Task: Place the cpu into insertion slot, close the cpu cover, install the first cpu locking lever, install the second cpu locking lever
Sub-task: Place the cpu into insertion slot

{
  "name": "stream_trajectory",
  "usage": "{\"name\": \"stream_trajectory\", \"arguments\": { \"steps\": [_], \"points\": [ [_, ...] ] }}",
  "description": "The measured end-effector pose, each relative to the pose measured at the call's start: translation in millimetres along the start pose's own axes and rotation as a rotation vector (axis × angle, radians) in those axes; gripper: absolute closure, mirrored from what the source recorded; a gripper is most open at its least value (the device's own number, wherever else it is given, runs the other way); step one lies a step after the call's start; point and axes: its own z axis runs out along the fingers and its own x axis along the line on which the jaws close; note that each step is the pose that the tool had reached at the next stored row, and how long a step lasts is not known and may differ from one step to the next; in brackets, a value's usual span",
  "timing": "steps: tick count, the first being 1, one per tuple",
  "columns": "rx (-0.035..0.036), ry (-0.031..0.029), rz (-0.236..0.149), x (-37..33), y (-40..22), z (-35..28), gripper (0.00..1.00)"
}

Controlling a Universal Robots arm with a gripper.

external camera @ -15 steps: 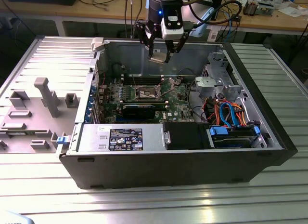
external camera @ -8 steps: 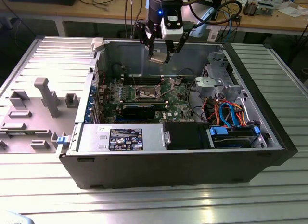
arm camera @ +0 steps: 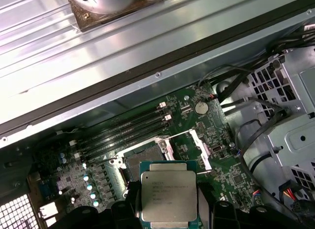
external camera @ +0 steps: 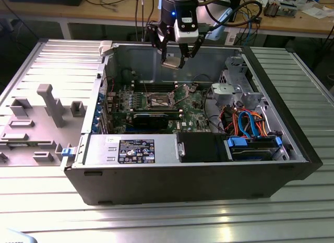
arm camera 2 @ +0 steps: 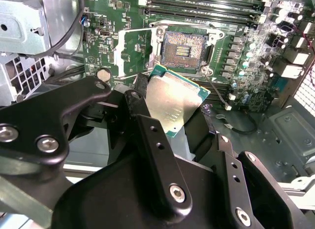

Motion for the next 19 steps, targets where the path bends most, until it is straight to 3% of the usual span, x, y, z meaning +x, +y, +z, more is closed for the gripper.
{"name": "stream_trajectory", "arguments": {
  "steps": [19],
  "points": [
    [-0.0003,-0.0012,0.017,0.0,0.0,0.0,0.45]
  ]
}}
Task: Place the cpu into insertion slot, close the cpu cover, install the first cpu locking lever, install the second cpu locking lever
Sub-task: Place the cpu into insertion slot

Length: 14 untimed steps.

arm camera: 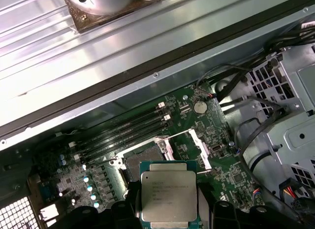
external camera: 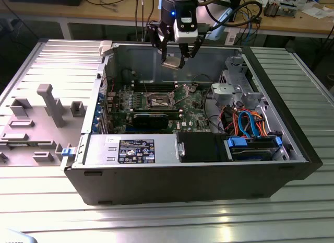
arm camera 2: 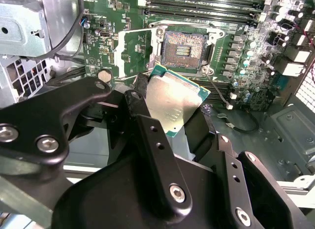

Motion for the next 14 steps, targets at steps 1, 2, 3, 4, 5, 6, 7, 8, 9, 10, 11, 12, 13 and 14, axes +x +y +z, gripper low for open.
{"name": "stream_trajectory", "arguments": {
  "steps": [1,2,3,4,5,6,7,8,9,10,11,12,13,14],
  "points": [
    [0.0000,0.0000,0.001,0.0,0.0,0.0,0.45],
    [0.0000,-0.0001,0.001,0.0,0.0,0.0,0.45],
    [0.0000,-0.0001,0.002,0.0,0.0,0.0,0.45],
    [-0.0001,-0.0003,0.004,0.0,0.0,0.0,0.45],
    [-0.0001,-0.0003,0.004,0.0,0.0,0.0,0.45],
    [-0.0002,-0.0004,0.005,0.0,0.0,0.0,0.45],
    [-0.0001,-0.0004,0.006,0.0,0.0,0.0,0.45],
    [-0.0001,-0.0005,0.007,0.0,0.0,0.0,0.45],
    [-0.0001,-0.0005,0.008,0.0,0.0,0.0,0.45],
    [-0.0001,-0.0006,0.009,0.0,0.0,0.0,0.45],
    [-0.0002,-0.0007,0.010,0.0,0.0,0.0,0.45],
    [-0.0002,-0.0008,0.011,0.0,0.0,0.0,0.45],
    [-0.0002,-0.0008,0.012,0.0,0.0,0.0,0.45],
    [-0.0003,-0.0009,0.013,0.0,0.0,0.0,0.45]
  ]
}}
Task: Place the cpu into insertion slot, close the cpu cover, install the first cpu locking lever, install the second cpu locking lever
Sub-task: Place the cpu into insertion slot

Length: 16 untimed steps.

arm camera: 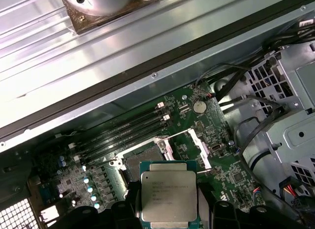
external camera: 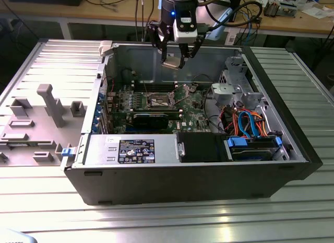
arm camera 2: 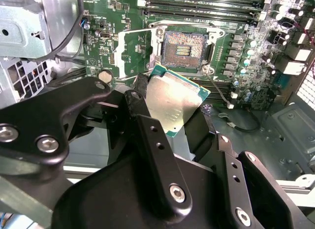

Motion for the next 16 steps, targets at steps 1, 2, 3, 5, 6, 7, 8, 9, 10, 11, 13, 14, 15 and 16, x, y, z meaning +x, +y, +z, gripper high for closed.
{"name": "stream_trajectory", "arguments": {
  "steps": [1,2,3,5,6,7,8,9,10,11,13,14,15,16],
  "points": [
    [0.0000,0.0000,0.001,0.0,0.0,0.0,0.45],
    [0.0000,-0.0001,0.002,0.0,0.0,0.0,0.45],
    [0.0000,-0.0003,0.004,0.0,0.0,0.0,0.45],
    [-0.0001,-0.0005,0.006,0.0,0.0,0.0,0.45],
    [-0.0001,-0.0005,0.007,0.0,0.0,0.0,0.45],
    [-0.0001,-0.0006,0.009,0.0,0.0,0.0,0.45],
    [-0.0002,-0.0007,0.010,0.0,0.0,0.0,0.45],
    [-0.0002,-0.0008,0.011,0.0,0.0,0.0,0.45],
    [-0.0001,-0.0009,0.012,0.0,0.0,0.0,0.45],
    [-0.0002,-0.0010,0.014,0.0,0.0,0.0,0.45],
    [-0.0003,-0.0011,0.016,0.0,0.0,0.0,0.45],
    [-0.0003,-0.0012,0.017,0.0,0.0,0.0,0.45],
    [-0.0004,-0.0014,0.019,0.0,0.0,0.0,0.45],
    [-0.0003,-0.0015,0.021,0.0,0.0,0.0,0.45]
  ]
}}
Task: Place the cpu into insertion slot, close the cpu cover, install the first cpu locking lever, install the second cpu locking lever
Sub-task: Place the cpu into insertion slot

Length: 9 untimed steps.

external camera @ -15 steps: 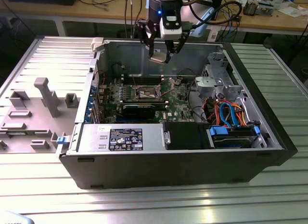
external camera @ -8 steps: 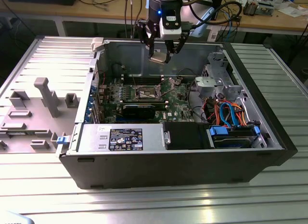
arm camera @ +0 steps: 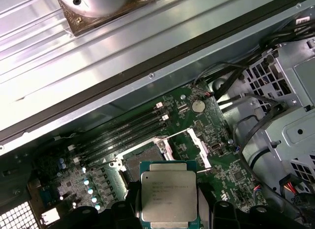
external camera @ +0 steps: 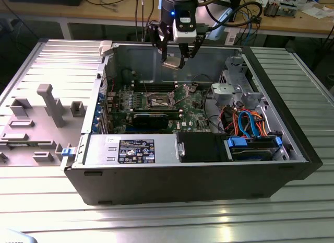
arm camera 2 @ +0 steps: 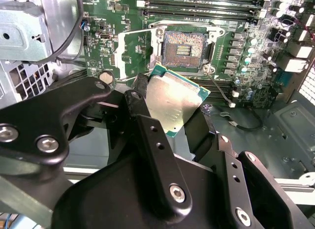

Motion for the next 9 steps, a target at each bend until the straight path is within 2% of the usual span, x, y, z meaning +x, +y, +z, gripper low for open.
{"name": "stream_trajectory", "arguments": {
  "steps": [9],
  "points": [
    [-0.0004,-0.0011,0.016,0.0,0.0,0.0,0.45]
  ]
}}
